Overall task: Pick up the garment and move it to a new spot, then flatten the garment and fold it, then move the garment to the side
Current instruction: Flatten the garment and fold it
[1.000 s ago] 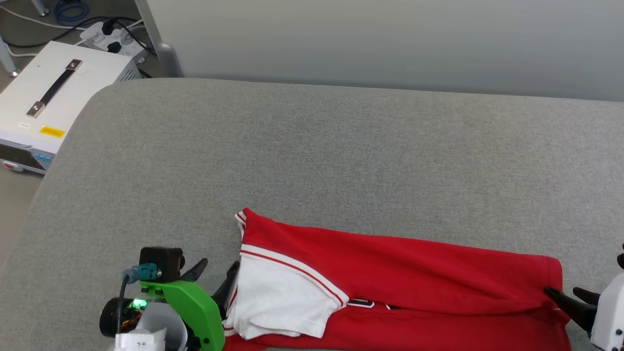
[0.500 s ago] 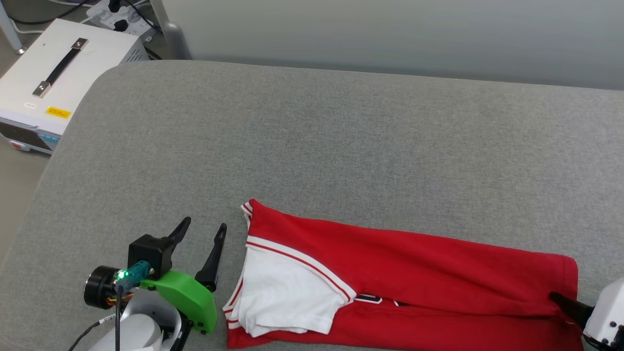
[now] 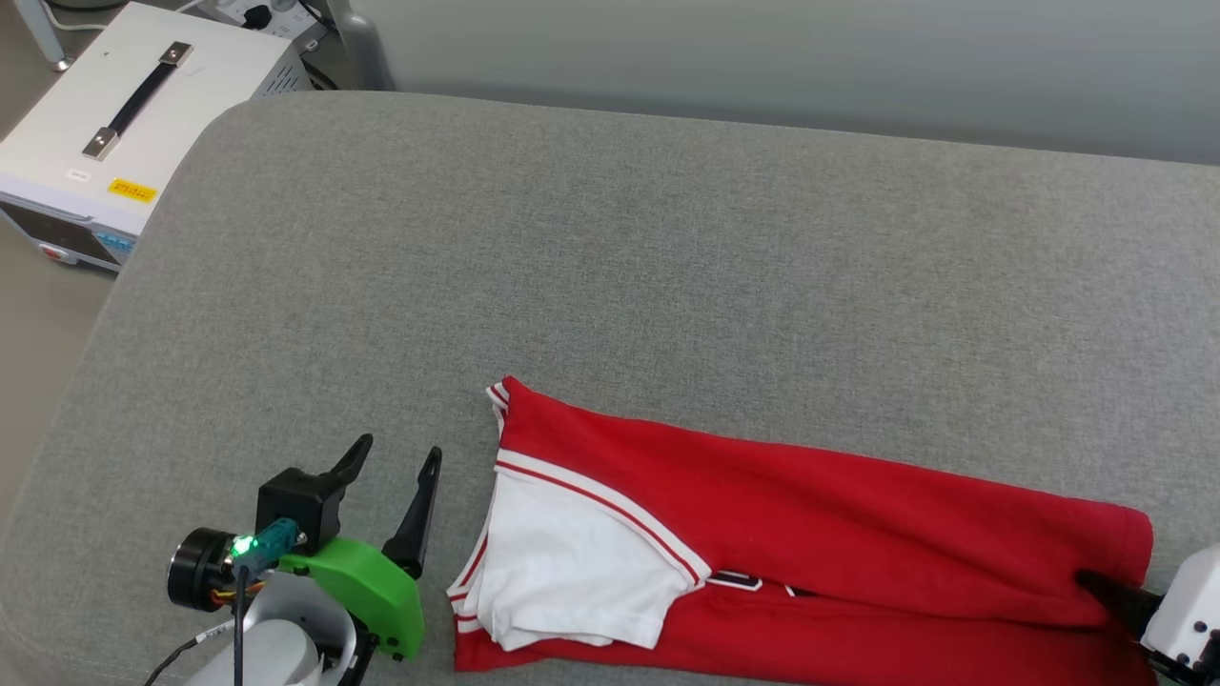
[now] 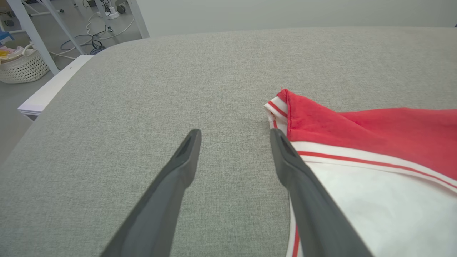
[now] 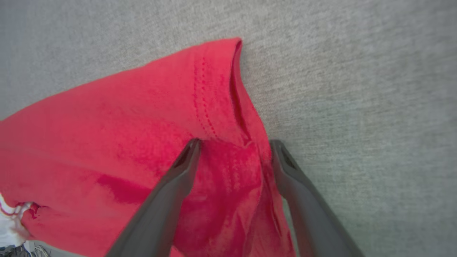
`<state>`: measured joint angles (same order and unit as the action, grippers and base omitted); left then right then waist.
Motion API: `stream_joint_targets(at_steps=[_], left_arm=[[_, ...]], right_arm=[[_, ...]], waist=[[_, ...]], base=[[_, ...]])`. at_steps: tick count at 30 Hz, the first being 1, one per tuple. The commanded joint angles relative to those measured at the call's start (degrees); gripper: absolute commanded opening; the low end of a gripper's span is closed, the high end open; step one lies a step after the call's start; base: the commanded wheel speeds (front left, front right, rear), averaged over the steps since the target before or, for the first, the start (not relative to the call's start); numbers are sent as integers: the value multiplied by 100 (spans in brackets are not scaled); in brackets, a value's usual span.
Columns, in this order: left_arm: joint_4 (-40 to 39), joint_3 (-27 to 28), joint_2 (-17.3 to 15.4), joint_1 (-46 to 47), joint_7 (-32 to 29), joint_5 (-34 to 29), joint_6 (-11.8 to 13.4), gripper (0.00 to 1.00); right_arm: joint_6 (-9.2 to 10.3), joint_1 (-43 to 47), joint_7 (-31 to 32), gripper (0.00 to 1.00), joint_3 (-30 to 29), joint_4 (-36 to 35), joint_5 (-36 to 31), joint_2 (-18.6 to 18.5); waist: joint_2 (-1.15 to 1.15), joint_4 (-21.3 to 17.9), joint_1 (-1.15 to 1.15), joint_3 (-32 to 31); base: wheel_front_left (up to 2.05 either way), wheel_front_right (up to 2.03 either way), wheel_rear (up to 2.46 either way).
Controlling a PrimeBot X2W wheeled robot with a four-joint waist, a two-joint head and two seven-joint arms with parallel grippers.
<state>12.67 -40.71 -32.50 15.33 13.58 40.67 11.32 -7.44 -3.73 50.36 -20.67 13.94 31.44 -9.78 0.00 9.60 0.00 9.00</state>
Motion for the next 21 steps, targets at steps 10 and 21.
stream_joint_targets(at_steps=[10, 21], left_arm=[[85, 32, 138, 99, 93, -135, -49, 100], [125, 117, 167, 35, 117, -120, -40, 100]], right_arm=[[-5, 81, -47, 35, 616, 327, 463, 348], [-5, 84, -678, 0, 614, 485, 404, 13]], waist=[[0, -38, 0, -75], [0, -74, 0, -151]], base=[[0, 0, 0], [0, 0, 0]])
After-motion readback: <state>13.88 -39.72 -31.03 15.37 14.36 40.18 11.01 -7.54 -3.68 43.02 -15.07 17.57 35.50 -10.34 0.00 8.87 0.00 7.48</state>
